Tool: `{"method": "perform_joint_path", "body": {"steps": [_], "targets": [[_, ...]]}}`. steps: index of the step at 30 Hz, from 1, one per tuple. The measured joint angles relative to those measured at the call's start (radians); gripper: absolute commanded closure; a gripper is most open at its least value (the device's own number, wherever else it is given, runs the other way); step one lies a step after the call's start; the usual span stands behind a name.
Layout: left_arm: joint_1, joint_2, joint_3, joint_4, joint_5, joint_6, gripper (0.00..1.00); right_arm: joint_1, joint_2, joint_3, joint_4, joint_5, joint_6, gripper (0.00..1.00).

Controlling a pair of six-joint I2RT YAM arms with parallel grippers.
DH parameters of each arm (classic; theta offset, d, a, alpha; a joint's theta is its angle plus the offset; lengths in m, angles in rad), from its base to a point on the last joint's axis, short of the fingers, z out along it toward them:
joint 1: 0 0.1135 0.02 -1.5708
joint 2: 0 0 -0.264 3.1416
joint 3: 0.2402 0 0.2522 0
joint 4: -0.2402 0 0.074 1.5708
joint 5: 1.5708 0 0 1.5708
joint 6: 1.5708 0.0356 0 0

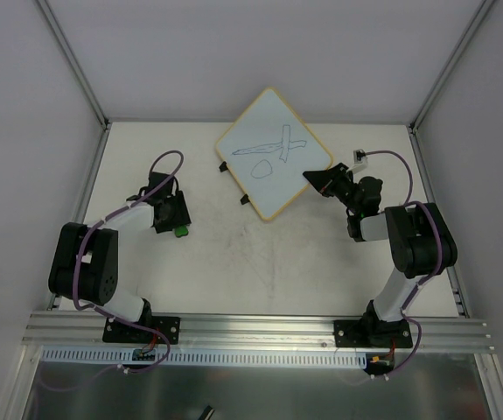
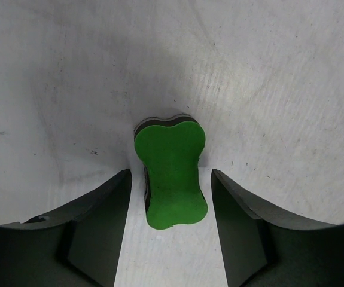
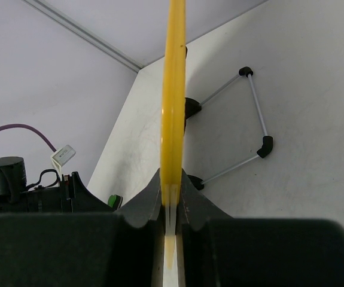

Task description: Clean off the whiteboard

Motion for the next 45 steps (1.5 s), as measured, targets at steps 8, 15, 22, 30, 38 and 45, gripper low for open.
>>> {"method": "perform_joint_path", "body": {"steps": [8, 15, 22, 30, 38, 45], "targets": [[-0.026, 0.002, 0.016, -0.029, -0.076, 0.0, 0.46, 0.0, 0.0, 0.0, 0.0, -0.002, 0.0, 1.0], [-0.045, 0.002, 0.043, -0.064, -0.119, 0.0, 0.47, 0.0, 0.0, 0.0, 0.0, -0.003, 0.0, 1.0], [-0.05, 0.024, 0.072, -0.076, -0.123, -0.001, 0.53, 0.0, 0.0, 0.0, 0.001, -0.004, 0.0, 1.0], [-0.058, 0.057, 0.076, -0.084, -0.122, -0.002, 0.55, 0.0, 0.0, 0.0, 0.001, -0.004, 0.0, 1.0], [-0.07, 0.064, 0.077, -0.084, -0.123, -0.005, 0.68, 0.0, 0.0, 0.0, 0.002, -0.004, 0.0, 1.0], [-0.071, 0.052, 0.078, -0.085, -0.123, -0.006, 0.77, 0.0, 0.001, 0.0, 0.002, -0.004, 0.0, 1.0]]}}
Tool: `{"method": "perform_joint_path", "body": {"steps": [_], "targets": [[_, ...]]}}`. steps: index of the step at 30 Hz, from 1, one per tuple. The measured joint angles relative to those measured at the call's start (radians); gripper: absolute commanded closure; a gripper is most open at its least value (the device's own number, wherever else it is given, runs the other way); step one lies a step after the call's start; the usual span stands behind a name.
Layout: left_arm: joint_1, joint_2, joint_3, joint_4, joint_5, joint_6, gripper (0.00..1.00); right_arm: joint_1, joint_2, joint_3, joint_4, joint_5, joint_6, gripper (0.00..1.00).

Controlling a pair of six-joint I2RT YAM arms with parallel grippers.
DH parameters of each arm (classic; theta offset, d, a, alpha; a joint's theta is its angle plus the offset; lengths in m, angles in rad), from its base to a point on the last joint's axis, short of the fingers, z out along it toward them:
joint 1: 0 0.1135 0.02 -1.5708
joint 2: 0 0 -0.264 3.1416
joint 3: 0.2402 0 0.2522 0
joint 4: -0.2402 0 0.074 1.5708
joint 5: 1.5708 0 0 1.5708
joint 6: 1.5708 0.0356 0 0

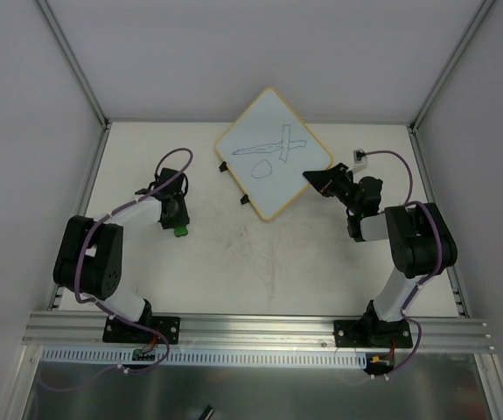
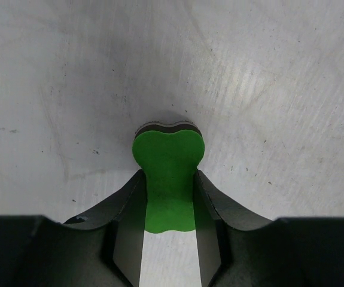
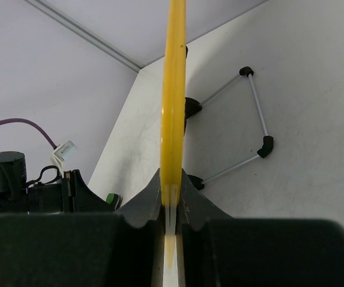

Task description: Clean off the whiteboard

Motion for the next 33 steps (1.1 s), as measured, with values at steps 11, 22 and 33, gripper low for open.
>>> {"method": "perform_joint_path", "body": {"steps": [11, 22, 33], "targets": [[-0.032, -0.034, 0.115, 0.013, 0.04, 0.006, 0.83, 0.0, 0.006, 0.002, 0.01, -0.005, 0.002, 1.0], [-0.045, 0.161, 0.528, 0.092, 0.191, 0.028, 0.96, 0.0, 0.01, 0.002, 0.016, -0.007, 0.004, 1.0], [-0.036, 0.654, 1.11, 0.117, 0.363, 0.035, 1.0, 0.001, 0.01, 0.002, 0.016, -0.008, 0.003, 1.0]]}}
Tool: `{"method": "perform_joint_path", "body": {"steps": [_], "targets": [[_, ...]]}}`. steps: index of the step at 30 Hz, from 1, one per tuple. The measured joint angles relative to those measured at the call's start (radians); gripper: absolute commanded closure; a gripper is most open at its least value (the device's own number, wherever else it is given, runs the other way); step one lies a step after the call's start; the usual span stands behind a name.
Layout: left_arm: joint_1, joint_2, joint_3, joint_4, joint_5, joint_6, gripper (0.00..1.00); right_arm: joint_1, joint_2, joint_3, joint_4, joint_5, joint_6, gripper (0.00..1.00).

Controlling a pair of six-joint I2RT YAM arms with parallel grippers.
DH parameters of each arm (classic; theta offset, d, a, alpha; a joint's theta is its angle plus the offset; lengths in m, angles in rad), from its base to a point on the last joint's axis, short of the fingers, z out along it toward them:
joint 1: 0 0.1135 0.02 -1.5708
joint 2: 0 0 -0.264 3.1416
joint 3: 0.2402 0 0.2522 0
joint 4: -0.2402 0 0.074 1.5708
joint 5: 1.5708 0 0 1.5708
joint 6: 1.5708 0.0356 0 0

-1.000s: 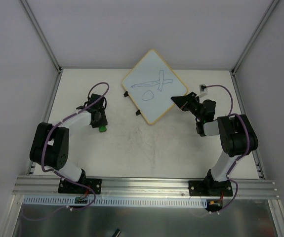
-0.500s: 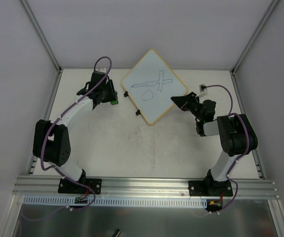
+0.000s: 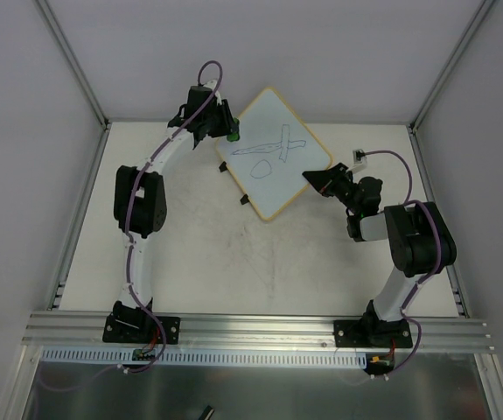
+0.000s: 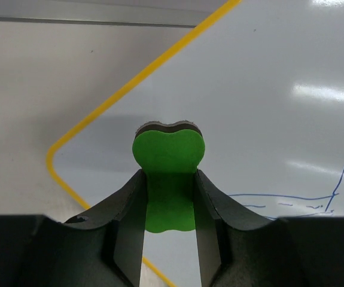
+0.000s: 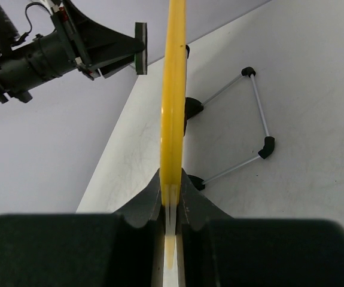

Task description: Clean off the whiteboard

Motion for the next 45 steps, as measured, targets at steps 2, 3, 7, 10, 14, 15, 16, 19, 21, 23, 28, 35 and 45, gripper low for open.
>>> {"method": "perform_joint_path", "body": {"steps": [2, 3, 7, 10, 14, 15, 16, 19, 21, 23, 28, 35, 45], "targets": [[0.0, 0.046, 0.05, 0.001, 0.03, 0.0, 1.0, 0.0, 0.0, 0.0, 0.0, 0.0, 0.0, 1.0], [0.0, 0.06, 0.064, 0.003, 0.041, 0.0, 1.0, 0.0, 0.0, 0.0, 0.0, 0.0, 0.0, 1.0], [0.0, 0.109, 0.127, 0.016, 0.084, 0.001, 1.0, 0.0, 0.0, 0.0, 0.0, 0.0, 0.0, 1.0], [0.0, 0.14, 0.174, 0.027, 0.1, 0.001, 1.0, 0.0, 0.0, 0.0, 0.0, 0.0, 0.0, 1.0], [0.0, 0.173, 0.216, 0.04, 0.135, 0.0, 1.0, 0.0, 0.0, 0.002, 0.0, -0.002, -0.001, 1.0], [0.0, 0.179, 0.223, 0.043, 0.139, 0.0, 1.0, 0.001, 0.0, 0.002, 0.0, -0.002, -0.002, 1.0], [0.0, 0.186, 0.228, 0.045, 0.142, 0.0, 1.0, 0.001, 0.0, 0.002, 0.0, -0.002, -0.002, 1.0], [0.0, 0.207, 0.239, 0.052, 0.149, -0.002, 1.0, 0.002, 0.0, 0.002, 0.0, -0.002, -0.002, 1.0], [0.0, 0.216, 0.24, 0.054, 0.159, -0.002, 1.0, 0.002, 0.0, 0.002, 0.0, -0.003, -0.002, 1.0], [0.0, 0.222, 0.24, 0.055, 0.167, -0.002, 1.0, 0.002, 0.0, 0.002, 0.0, -0.003, -0.002, 1.0], [-0.001, 0.222, 0.24, 0.068, 0.173, 0.0, 1.0, 0.002, -0.021, -0.01, -0.016, 0.0, -0.003, 1.0], [-0.001, 0.213, 0.22, 0.074, 0.193, 0.002, 1.0, 0.002, -0.04, -0.014, -0.051, 0.005, 0.002, 1.0], [-0.014, 0.147, 0.138, 0.083, 0.197, 0.034, 1.0, 0.002, -0.125, -0.034, -0.155, 0.005, -0.014, 1.0]]}}
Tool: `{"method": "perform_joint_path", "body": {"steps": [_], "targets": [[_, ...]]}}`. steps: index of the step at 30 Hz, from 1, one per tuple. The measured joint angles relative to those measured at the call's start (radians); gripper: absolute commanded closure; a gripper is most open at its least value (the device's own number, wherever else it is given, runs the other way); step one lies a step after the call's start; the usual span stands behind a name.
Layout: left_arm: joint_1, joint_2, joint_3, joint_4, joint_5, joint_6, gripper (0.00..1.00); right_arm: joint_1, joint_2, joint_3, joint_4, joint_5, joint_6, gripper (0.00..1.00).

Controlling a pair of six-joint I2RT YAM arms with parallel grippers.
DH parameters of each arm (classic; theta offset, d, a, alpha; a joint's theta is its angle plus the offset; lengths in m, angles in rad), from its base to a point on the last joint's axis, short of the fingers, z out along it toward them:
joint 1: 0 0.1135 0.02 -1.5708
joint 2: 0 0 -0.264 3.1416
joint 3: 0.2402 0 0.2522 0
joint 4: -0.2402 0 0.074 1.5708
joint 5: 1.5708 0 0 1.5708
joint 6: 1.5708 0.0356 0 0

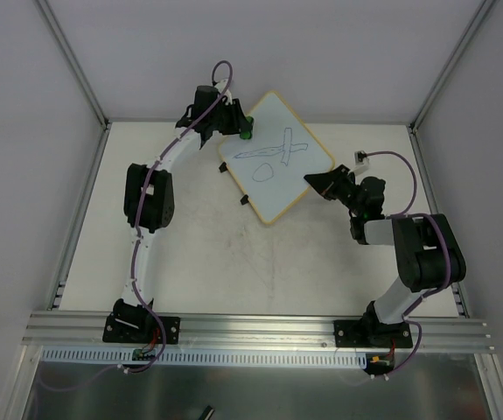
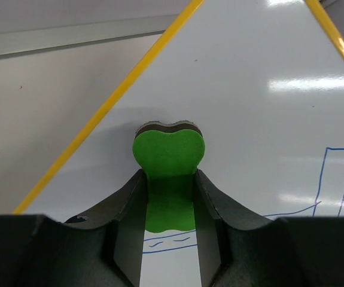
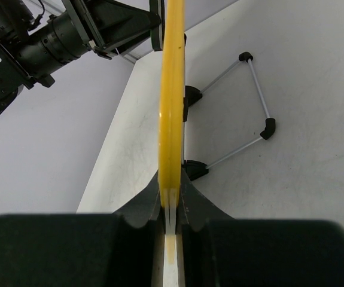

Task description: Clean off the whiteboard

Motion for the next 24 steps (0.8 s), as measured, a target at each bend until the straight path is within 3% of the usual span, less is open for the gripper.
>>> {"method": "perform_joint_path", "body": {"steps": [24], "targets": [[-0.048, -0.003, 0.032, 0.037, 0.004, 0.052, 1.0, 0.0, 0.026, -0.002, 0.024, -0.024, 0.0, 1.0]]}}
